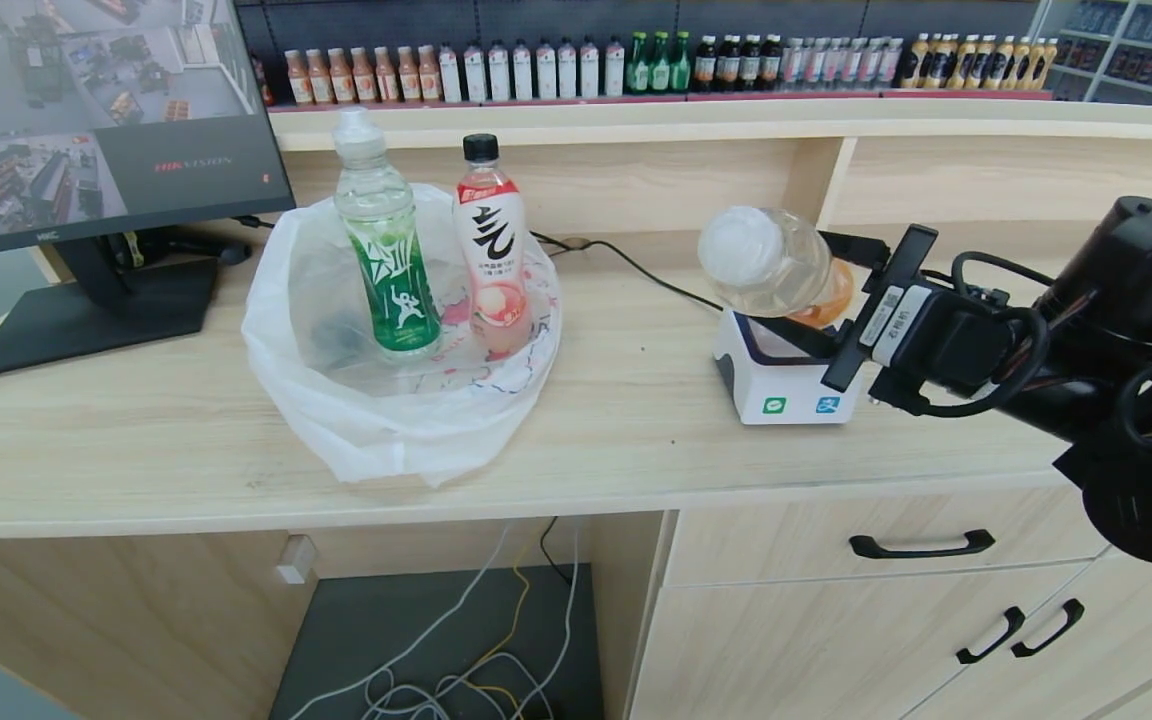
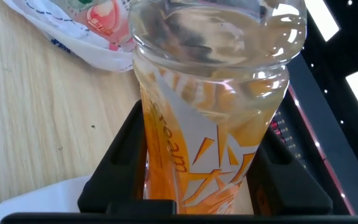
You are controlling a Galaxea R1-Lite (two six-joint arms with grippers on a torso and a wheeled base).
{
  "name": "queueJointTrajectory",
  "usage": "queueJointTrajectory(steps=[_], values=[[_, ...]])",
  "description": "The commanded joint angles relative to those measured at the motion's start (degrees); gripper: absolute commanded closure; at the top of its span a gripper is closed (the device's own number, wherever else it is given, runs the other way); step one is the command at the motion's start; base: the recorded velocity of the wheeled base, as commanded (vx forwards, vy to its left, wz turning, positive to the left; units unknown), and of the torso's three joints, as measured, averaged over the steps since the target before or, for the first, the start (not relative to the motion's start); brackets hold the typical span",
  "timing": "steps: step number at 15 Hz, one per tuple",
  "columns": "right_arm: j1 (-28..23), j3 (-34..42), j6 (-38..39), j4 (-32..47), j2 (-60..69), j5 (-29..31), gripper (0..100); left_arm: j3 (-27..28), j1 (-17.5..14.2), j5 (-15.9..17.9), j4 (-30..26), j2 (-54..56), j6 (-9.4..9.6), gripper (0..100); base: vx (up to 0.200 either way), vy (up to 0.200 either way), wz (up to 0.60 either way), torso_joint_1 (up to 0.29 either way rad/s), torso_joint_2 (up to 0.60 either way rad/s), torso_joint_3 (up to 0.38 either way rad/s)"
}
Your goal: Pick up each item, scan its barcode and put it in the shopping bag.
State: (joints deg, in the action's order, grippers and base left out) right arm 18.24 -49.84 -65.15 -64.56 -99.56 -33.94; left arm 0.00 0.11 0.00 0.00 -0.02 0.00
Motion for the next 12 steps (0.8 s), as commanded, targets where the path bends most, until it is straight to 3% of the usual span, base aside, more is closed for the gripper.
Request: queueJointTrajectory(steps=[1,12], values=[[0.0,0.4,-0.2,0.0,0.2,-0.1,100,0.0,0.0,0.0,0.0,0.0,0.0,0,0.0,0.0,0.0,0.0,0.0,0.0],[0.0,0.4,0.2,0.0,0.9,0.0,100,0.0,0.0,0.0,0.0,0.0,0.0,0,0.0,0.0,0.0,0.0,0.0,0.0]])
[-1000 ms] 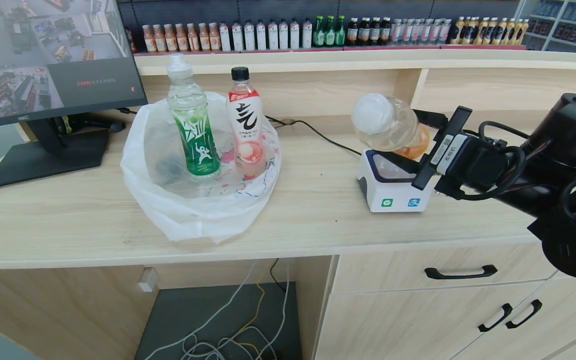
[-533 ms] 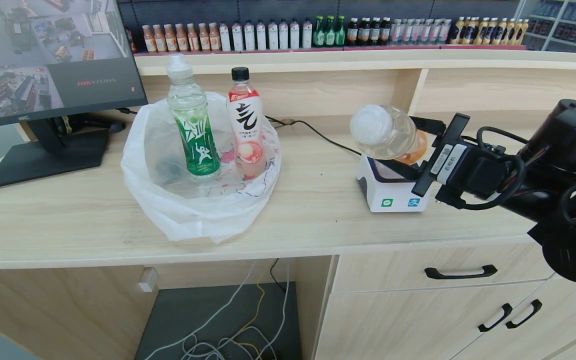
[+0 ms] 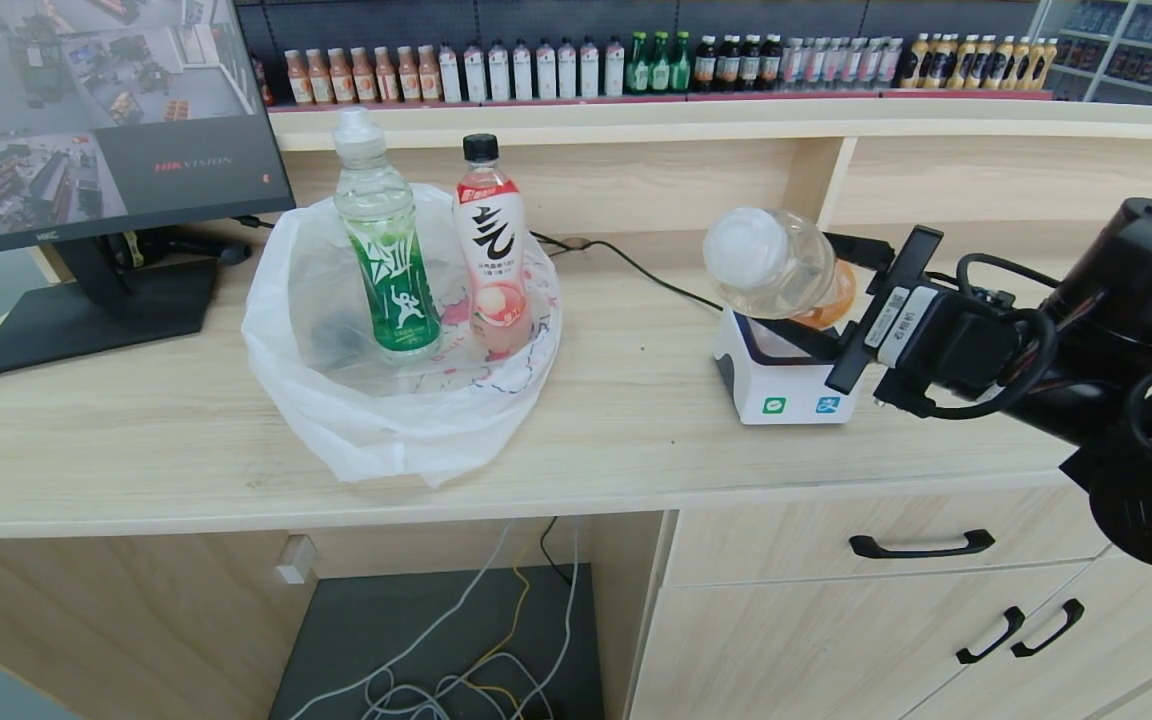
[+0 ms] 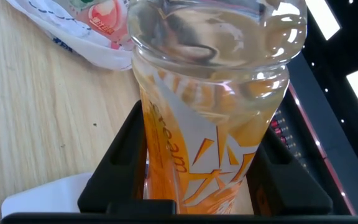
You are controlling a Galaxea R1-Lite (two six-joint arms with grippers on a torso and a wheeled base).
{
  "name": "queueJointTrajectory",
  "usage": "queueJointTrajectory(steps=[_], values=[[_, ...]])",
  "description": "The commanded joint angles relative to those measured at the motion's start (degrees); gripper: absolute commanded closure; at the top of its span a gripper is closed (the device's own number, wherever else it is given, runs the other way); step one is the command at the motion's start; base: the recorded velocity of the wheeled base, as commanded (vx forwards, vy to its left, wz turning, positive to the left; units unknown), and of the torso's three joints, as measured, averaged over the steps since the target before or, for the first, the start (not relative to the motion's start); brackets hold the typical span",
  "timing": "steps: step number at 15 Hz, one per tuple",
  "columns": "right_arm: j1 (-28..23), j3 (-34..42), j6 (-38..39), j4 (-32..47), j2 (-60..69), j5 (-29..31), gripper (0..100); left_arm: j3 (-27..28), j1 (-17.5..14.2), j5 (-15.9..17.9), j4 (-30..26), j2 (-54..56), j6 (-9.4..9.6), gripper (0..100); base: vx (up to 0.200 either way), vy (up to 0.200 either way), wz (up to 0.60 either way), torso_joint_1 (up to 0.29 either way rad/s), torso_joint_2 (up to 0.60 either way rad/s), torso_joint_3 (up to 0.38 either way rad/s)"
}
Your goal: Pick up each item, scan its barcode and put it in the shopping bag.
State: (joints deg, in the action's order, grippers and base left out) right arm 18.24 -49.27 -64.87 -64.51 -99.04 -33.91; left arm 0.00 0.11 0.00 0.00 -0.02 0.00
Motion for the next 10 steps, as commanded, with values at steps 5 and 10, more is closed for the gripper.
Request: queueJointTrajectory(steps=[5,10], values=[[0.1,-0.2,0.1,0.0,0.8,0.0,100,0.0,0.0,0.0,0.0,0.0,0.0,0,0.0,0.0,0.0,0.0,0.0,0.0],[0.0,-0.1,0.3,0.0,0.8,0.1,100,0.0,0.0,0.0,0.0,0.0,0.0,0,0.0,0.0,0.0,0.0,0.0,0.0]])
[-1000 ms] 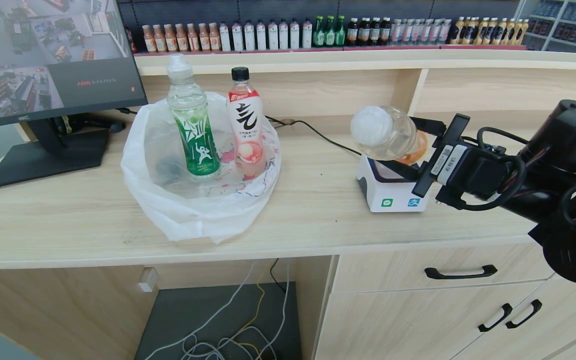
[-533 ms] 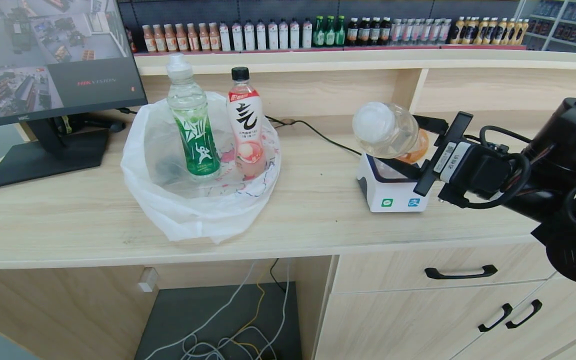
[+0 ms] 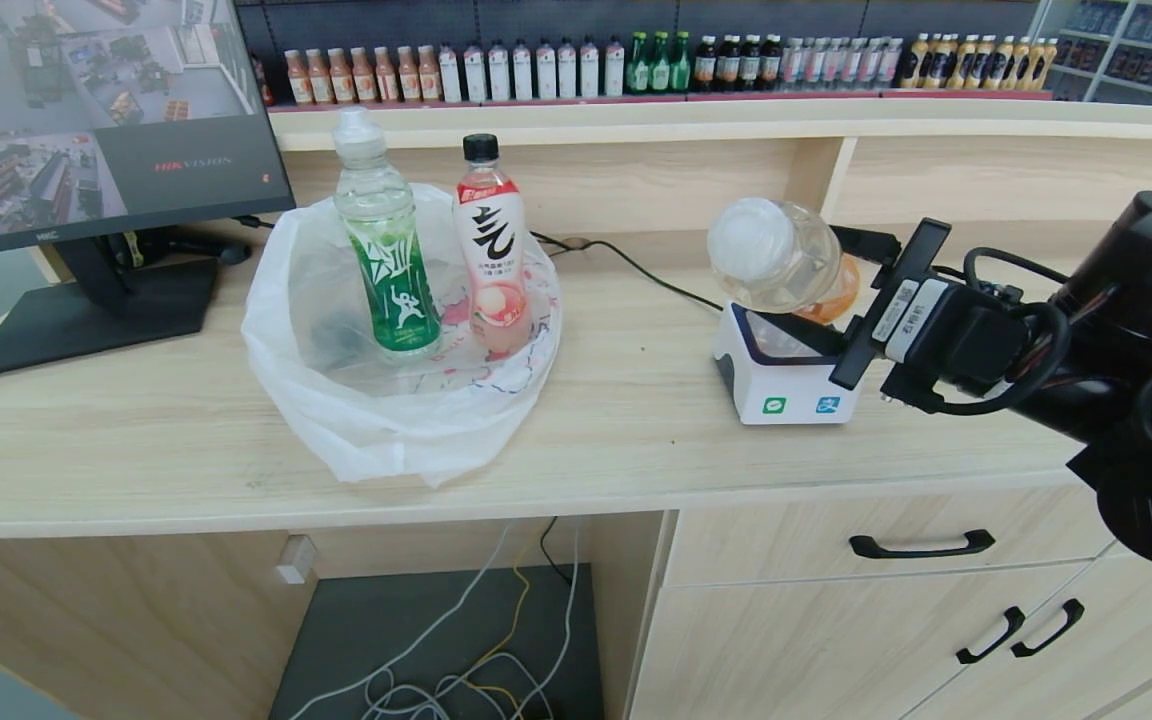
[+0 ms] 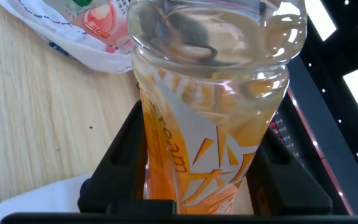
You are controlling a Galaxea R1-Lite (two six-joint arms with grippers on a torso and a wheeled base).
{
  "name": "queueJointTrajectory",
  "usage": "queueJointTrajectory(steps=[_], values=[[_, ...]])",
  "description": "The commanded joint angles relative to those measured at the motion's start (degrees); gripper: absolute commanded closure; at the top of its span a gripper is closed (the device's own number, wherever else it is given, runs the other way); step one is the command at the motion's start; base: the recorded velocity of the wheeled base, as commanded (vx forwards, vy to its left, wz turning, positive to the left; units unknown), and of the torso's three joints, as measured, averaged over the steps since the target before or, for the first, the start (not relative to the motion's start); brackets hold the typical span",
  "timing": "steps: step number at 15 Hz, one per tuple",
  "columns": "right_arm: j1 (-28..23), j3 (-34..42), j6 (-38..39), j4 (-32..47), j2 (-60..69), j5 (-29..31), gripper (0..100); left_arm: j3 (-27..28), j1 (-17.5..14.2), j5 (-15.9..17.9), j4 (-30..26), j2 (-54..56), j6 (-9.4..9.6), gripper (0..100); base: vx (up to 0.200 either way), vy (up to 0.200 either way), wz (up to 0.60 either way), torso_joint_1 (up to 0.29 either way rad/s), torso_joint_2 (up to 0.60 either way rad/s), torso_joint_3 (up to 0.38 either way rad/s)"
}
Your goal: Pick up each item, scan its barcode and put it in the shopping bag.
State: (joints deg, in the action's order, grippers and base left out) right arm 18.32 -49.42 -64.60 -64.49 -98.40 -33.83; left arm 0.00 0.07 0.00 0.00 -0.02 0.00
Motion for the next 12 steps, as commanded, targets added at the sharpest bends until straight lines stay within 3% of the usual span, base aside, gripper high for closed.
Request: queueJointTrajectory(steps=[1,8,12], values=[[0.0,0.0,0.0,0.0,0.1,0.0,100,0.0,0.0,0.0,0.0,0.0,0.0,0,0.0,0.0,0.0,0.0,0.0,0.0],[0.2,-0.9,2.5,0.0,1.9,1.1,100,0.0,0.0,0.0,0.0,0.0,0.0,0,0.0,0.0,0.0,0.0,0.0,0.0],[1.1,-1.6,9.5,-0.1,5.0,3.5,100,0.0,0.0,0.0,0.0,0.0,0.0,0,0.0,0.0,0.0,0.0,0.0,0.0]])
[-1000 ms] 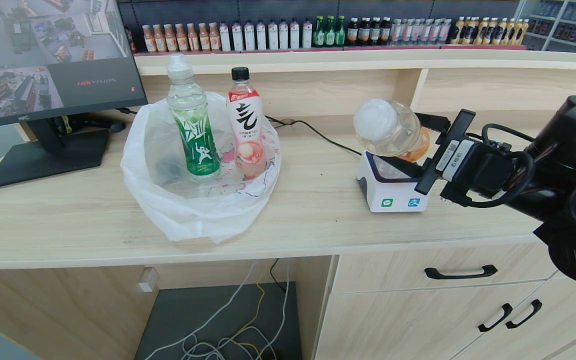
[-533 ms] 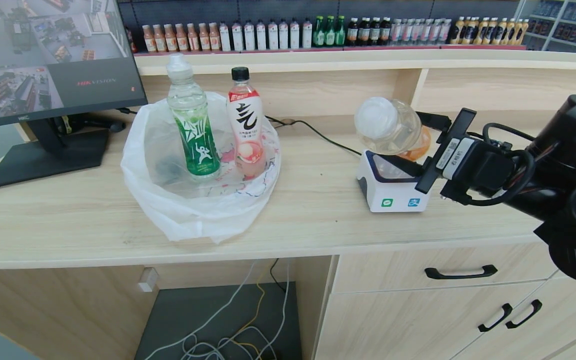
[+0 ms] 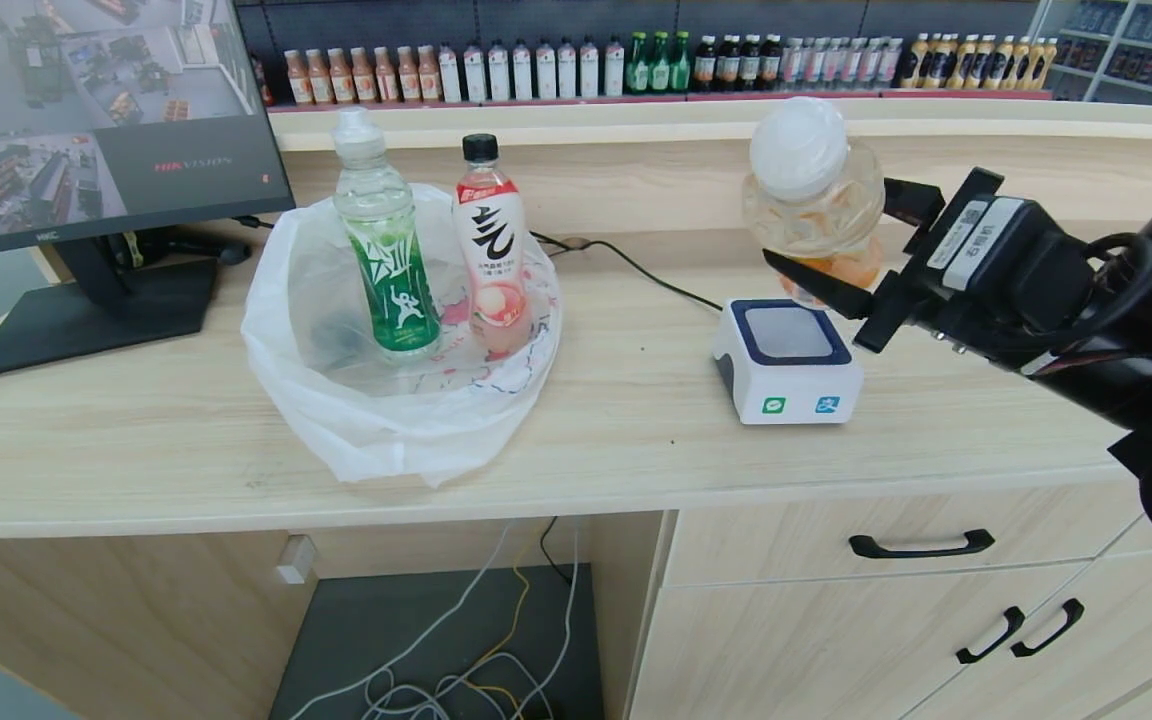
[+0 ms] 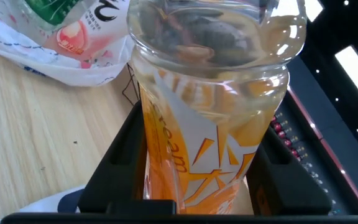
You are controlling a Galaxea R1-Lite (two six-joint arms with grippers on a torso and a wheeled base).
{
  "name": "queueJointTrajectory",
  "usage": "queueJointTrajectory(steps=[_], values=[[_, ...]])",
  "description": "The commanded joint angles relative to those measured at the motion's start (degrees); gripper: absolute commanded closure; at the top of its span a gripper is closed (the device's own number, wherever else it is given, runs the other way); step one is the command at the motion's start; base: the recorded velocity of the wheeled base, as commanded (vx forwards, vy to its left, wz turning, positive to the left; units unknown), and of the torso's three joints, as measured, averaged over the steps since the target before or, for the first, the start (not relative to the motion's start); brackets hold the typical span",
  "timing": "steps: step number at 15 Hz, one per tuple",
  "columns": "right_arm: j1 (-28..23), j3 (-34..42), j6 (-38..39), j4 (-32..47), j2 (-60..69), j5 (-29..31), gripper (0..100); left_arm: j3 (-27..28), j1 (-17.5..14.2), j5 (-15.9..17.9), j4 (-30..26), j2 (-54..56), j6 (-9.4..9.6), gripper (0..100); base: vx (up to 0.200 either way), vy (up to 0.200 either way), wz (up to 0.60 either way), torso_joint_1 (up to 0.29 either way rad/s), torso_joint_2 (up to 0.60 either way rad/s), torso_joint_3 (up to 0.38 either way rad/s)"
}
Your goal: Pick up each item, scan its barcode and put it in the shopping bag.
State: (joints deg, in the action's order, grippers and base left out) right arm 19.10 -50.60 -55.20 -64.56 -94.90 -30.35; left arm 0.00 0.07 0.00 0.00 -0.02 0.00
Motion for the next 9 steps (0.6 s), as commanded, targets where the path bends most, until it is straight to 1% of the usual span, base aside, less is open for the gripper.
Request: queueJointTrajectory(steps=[1,4,6,9], values=[[0.5,-0.2,2.8,0.0,2.4,0.2,100,0.0,0.0,0.0,0.0,0.0,0.0,0,0.0,0.0,0.0,0.0,0.0,0.0],[-0.3,-0.7,9.8,-1.4,2.6,0.3,100,0.0,0.0,0.0,0.0,0.0,0.0,0,0.0,0.0,0.0,0.0,0.0,0.0],[-0.4,0.2,16.5,-5.8,1.9,0.4,100,0.0,0.0,0.0,0.0,0.0,0.0,0,0.0,0.0,0.0,0.0,0.0,0.0],[-2.4,3.7,28.0,-14.6,0.0,2.1,100,0.0,0.0,0.0,0.0,0.0,0.0,0,0.0,0.0,0.0,0.0,0.0,0.0]])
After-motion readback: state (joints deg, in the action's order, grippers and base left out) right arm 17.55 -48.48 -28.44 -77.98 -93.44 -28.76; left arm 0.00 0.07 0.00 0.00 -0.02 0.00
